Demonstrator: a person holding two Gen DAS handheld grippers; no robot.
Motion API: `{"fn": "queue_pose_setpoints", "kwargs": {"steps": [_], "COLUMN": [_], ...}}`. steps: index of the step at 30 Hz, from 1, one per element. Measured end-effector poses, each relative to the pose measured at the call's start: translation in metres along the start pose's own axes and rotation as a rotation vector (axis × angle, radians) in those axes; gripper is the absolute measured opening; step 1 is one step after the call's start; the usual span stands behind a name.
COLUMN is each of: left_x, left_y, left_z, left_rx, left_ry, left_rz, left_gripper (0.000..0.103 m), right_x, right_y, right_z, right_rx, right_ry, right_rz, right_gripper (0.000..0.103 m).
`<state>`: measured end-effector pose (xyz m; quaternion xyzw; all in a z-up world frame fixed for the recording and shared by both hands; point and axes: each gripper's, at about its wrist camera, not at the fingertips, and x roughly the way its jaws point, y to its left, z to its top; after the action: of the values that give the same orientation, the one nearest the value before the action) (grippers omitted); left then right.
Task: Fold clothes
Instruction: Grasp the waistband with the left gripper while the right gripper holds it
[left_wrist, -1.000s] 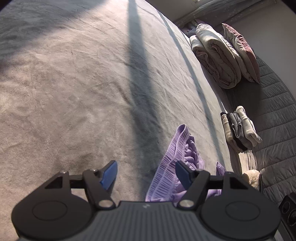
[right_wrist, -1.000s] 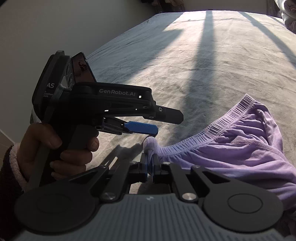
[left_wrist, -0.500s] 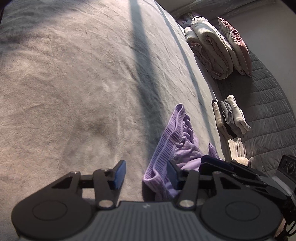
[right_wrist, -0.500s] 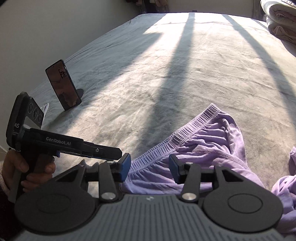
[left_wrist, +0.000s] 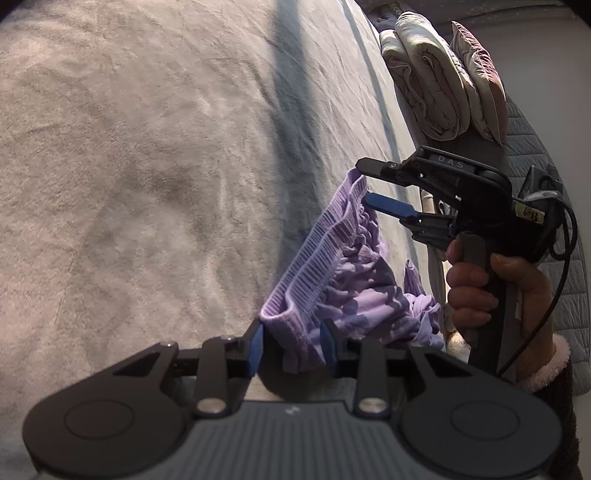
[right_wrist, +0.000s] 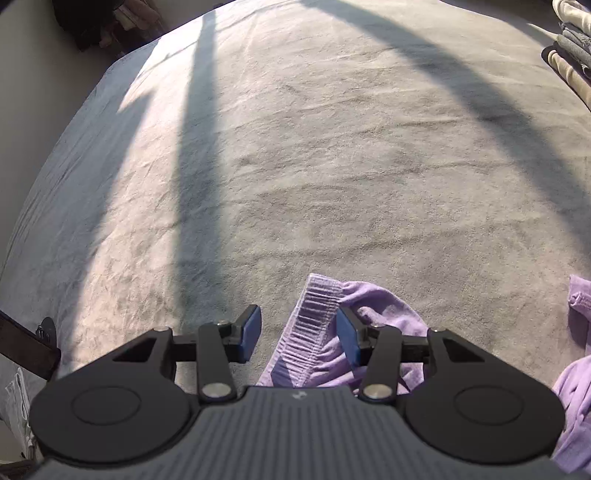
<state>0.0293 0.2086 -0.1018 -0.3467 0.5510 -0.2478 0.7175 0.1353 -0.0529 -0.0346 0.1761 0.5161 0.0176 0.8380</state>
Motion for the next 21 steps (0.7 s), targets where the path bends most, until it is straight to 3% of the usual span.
{"fn": "queue_pose_setpoints", "kwargs": {"steps": [4, 8, 11, 15, 18, 21], "left_x": [0.001, 0.002, 0.001, -0.002, -0.008, -0.019], "left_y": [0.002, 0.003, 0.000, -0.008, -0.014, -0.019], "left_z": [0.001, 0.001, 0.001, 0.001, 0.005, 0.011], "left_rx": [-0.015, -0.023, -0.029, -0.017, -0.010, 0.000], "left_ry": [-0.003, -0.015, -0.034, -0.089, -0.148, -0.229], "left_rz": [0.014, 0.026, 0.041, 0.085, 0.124, 0.173], "left_gripper": [0.020, 0.013, 0.009, 0.006, 0.006, 0.005], "right_x": [0.016, 0.027, 0.029, 0.029, 0.023, 0.020], "right_y": [0.011, 0.029, 0.039, 0.039, 0.042, 0.045], "right_z": [0.005, 0.000, -0.005, -0.004, 0.001, 0.011], "right_rx": [0.026, -0.062, -0.140, -0.174, -0.181, -0.176], "right_ry": [0.014, 0.001, -0.029, -0.052, -0.102, -0.149], "right_rz": [-0.087, -0.213, -0.279, -0.284, -0.270, -0.253], "right_gripper": [0.050, 0.047, 0.033, 0.025, 0.007, 0.004]}}
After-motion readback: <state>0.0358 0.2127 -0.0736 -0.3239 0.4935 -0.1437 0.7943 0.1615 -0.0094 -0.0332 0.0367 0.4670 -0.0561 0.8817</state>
